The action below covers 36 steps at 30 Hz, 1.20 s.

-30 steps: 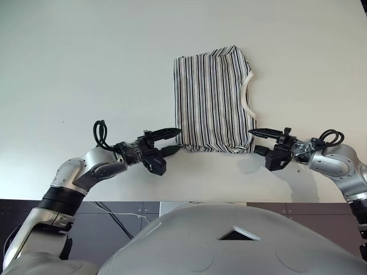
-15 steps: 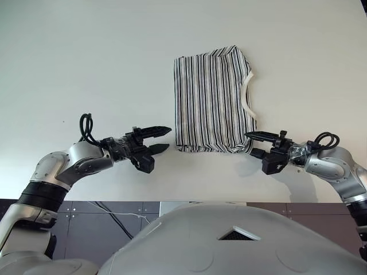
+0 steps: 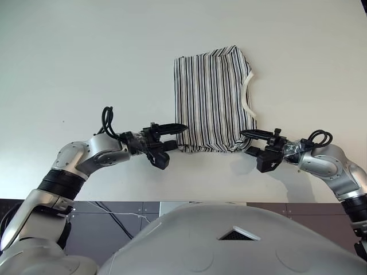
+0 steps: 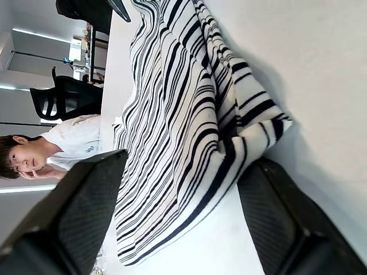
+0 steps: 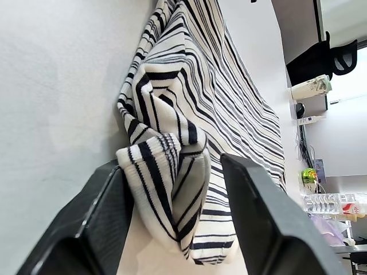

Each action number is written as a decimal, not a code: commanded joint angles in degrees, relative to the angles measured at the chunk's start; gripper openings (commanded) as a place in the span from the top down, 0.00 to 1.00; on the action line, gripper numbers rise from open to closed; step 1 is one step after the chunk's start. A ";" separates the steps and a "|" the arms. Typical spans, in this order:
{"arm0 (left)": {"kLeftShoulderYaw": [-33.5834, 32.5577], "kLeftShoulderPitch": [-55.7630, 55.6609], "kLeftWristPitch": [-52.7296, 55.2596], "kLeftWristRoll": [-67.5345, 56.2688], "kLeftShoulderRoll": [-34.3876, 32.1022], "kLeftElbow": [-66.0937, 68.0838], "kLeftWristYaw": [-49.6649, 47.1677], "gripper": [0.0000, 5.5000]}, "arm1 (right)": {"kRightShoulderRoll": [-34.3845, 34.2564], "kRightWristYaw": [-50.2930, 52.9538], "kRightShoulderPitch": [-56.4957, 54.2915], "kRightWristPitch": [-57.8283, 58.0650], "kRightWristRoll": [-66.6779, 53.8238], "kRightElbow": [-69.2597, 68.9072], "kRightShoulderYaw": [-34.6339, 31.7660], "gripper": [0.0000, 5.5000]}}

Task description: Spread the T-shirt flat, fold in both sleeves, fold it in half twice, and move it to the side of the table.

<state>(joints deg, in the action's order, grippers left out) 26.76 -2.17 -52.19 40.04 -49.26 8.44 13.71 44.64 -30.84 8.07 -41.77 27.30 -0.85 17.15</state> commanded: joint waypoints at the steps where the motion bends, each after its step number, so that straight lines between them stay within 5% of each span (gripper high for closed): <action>1: 3.10 4.45 0.89 2.25 -2.01 1.02 5.34 0.39 | -0.16 0.47 -0.73 0.54 1.00 0.76 0.31 0.53; 11: 3.93 5.68 3.08 -3.20 -0.82 3.65 9.31 0.73 | -0.42 1.06 -1.17 0.94 0.96 0.72 0.69 0.52; 23: 4.62 5.41 3.80 -9.06 0.16 3.89 13.49 0.96 | -0.78 0.78 -1.84 0.73 0.74 0.89 2.14 0.52; 36: 3.54 4.93 3.51 -10.09 -0.44 3.37 13.68 0.98 | 0.44 -2.71 -2.38 1.08 -1.88 1.50 2.33 0.98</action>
<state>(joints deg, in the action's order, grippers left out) 28.41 -0.33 -51.29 26.98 -49.35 9.14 23.77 44.09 -32.83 6.85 -41.13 26.59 0.57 19.80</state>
